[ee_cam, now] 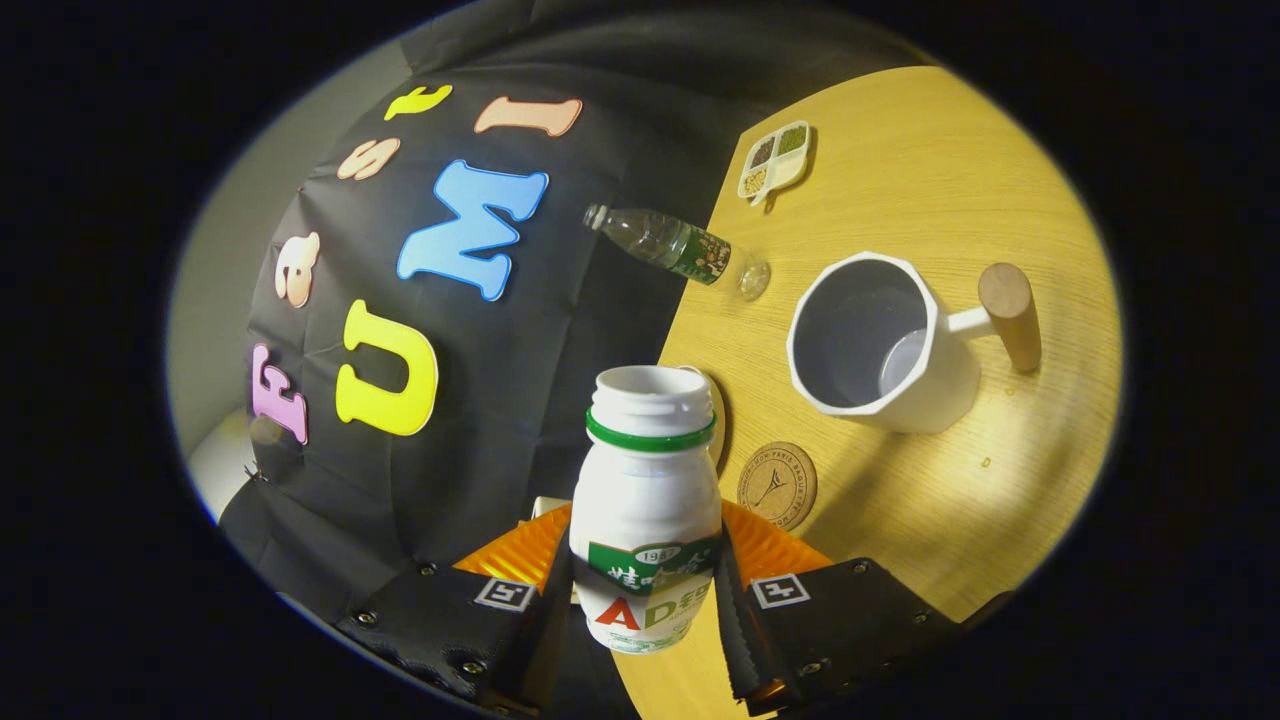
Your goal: Take the bottle from table, then pour the juice into the cup, finally place the bottle on the coaster
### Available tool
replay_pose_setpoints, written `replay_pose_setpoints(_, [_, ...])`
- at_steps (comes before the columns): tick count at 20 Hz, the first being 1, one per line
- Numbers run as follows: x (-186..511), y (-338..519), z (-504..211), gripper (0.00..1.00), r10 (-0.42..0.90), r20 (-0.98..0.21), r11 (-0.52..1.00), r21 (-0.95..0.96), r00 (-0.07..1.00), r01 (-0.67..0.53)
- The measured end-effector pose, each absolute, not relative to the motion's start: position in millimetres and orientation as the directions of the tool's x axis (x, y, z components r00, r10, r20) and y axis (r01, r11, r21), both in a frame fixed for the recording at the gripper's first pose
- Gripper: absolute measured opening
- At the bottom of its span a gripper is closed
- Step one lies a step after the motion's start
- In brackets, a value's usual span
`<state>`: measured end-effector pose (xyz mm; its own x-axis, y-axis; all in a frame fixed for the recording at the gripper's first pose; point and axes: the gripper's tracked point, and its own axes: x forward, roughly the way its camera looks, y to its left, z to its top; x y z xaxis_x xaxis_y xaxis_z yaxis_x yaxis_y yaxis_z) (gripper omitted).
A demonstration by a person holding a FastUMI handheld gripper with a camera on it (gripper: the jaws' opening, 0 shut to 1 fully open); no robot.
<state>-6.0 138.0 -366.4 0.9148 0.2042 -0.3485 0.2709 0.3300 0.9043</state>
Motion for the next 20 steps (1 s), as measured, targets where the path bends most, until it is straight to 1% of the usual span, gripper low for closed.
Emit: replay_pose_setpoints(20, [3.6, 124.1, -377.7, 0.63, 0.203, -0.391, 0.155, 0.918, 0.898, 0.365])
